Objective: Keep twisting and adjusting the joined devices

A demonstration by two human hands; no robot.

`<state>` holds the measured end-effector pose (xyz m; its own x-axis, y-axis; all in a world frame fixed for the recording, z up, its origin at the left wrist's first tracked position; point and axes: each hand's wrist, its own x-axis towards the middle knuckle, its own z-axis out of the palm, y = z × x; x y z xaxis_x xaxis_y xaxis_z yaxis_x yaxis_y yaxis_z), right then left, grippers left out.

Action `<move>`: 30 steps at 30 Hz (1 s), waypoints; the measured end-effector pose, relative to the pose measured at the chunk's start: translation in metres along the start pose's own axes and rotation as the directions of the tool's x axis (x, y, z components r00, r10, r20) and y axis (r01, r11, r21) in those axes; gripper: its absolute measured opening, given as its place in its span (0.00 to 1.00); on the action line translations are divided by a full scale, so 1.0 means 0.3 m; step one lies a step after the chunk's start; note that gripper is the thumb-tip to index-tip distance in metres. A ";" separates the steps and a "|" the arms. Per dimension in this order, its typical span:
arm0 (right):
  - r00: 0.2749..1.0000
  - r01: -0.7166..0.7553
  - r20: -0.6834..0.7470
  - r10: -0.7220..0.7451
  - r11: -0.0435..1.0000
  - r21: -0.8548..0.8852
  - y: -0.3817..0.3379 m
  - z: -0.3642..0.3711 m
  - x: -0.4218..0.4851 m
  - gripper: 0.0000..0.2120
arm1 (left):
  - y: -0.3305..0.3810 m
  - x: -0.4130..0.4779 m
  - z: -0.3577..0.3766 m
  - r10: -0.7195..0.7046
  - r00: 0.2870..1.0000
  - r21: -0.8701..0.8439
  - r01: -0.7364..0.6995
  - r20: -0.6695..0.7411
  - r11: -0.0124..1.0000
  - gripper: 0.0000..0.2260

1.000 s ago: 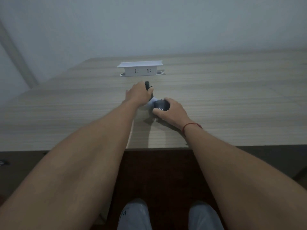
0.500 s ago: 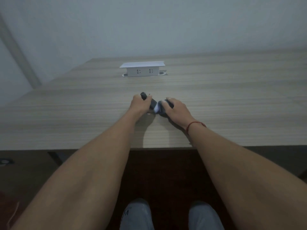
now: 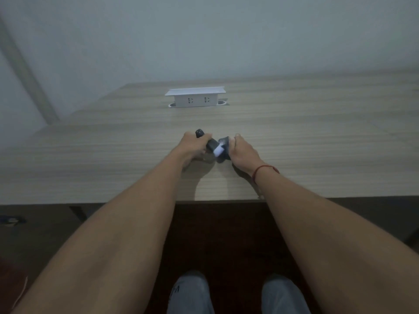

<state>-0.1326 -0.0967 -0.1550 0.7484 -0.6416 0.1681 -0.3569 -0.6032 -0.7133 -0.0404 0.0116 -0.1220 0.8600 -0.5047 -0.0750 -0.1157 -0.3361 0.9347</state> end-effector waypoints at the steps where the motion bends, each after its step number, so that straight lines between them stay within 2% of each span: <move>1: 1.000 -0.007 -0.003 0.007 1.000 0.005 0.000 0.002 0.005 0.17 | 0.006 -0.011 -0.013 -0.017 0.999 -0.025 0.018 0.034 1.000 0.10; 3: 0.999 -0.030 -0.014 0.030 1.000 0.008 -0.006 0.008 0.009 0.18 | 0.009 -0.024 -0.029 -0.012 0.998 -0.098 0.018 0.068 0.995 0.10; 4: 0.999 -0.046 -0.019 0.046 0.999 0.006 -0.009 0.010 0.011 0.18 | 0.007 -0.026 -0.024 0.026 0.999 -0.108 -0.022 0.035 0.994 0.11; 5: 0.998 -0.054 -0.021 0.054 0.999 0.001 -0.012 0.014 0.014 0.18 | -0.003 -0.023 -0.016 0.072 0.997 -0.060 -0.074 -0.027 0.995 0.13; 7: 0.999 -0.042 -0.017 0.041 0.999 -0.025 -0.013 0.020 0.017 0.18 | -0.027 -0.010 0.007 0.174 0.974 0.181 -0.147 -0.147 0.972 0.16; 8: 1.000 -0.025 -0.019 0.025 0.999 -0.030 -0.012 0.021 0.015 0.18 | -0.033 -0.014 0.014 0.209 0.960 0.301 -0.146 -0.188 0.942 0.18; 9: 1.000 -0.005 -0.022 0.004 1.000 -0.028 -0.010 0.020 0.011 0.17 | -0.031 -0.025 0.017 0.224 0.947 0.347 -0.135 -0.231 0.928 0.20; 10: 1.000 0.018 -0.019 -0.019 1.000 -0.020 -0.008 0.016 0.006 0.17 | -0.027 -0.025 0.018 0.239 0.937 0.337 -0.146 -0.254 0.930 0.20; 13: 0.997 0.057 0.044 -0.058 0.998 0.023 -0.002 -0.009 -0.004 0.20 | 0.007 -0.026 0.021 0.254 0.923 0.061 -0.247 -0.288 0.967 0.16; 14: 0.995 0.062 0.071 -0.064 0.997 0.036 -0.003 -0.019 -0.005 0.21 | 0.012 -0.027 0.024 0.262 0.919 0.031 -0.265 -0.293 0.964 0.16; 16: 0.992 0.070 0.099 -0.074 0.996 0.047 -0.003 -0.032 -0.004 0.21 | -0.004 -0.030 0.036 0.280 0.925 0.161 -0.244 -0.258 0.956 0.18; 18: 0.993 0.073 0.093 -0.077 0.997 0.039 -0.005 -0.033 0.000 0.20 | -0.027 -0.040 0.039 0.255 0.936 0.363 -0.155 -0.245 0.919 0.20; 19: 0.994 0.073 0.082 -0.075 0.997 0.030 -0.007 -0.031 0.002 0.19 | -0.034 -0.039 0.037 0.249 0.936 0.409 -0.130 -0.250 0.903 0.20; 21: 0.997 0.062 0.053 -0.063 0.998 0.025 -0.009 -0.018 0.006 0.18 | -0.024 -0.036 0.031 0.292 0.919 0.393 -0.174 -0.264 0.903 0.19; 24: 0.999 0.034 0.011 -0.034 0.999 0.034 -0.019 -0.002 0.005 0.17 | -0.010 -0.054 0.052 0.321 0.897 0.203 -0.268 -0.303 0.942 0.17; 28: 0.999 -0.002 -0.034 0.002 1.000 0.027 -0.033 0.014 0.001 0.17 | -0.028 -0.083 0.061 0.242 0.910 0.356 -0.114 -0.338 0.927 0.18; 30: 0.999 -0.011 -0.050 0.013 0.999 0.030 -0.034 0.019 0.000 0.17 | -0.018 -0.083 0.058 0.285 0.897 0.289 -0.189 -0.337 0.938 0.17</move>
<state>-0.1258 -0.0879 -0.1514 0.7147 -0.6724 0.1928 -0.3482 -0.5811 -0.7356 -0.0698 0.0120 -0.1311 0.9063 -0.2807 0.3159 -0.4150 -0.4499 0.7908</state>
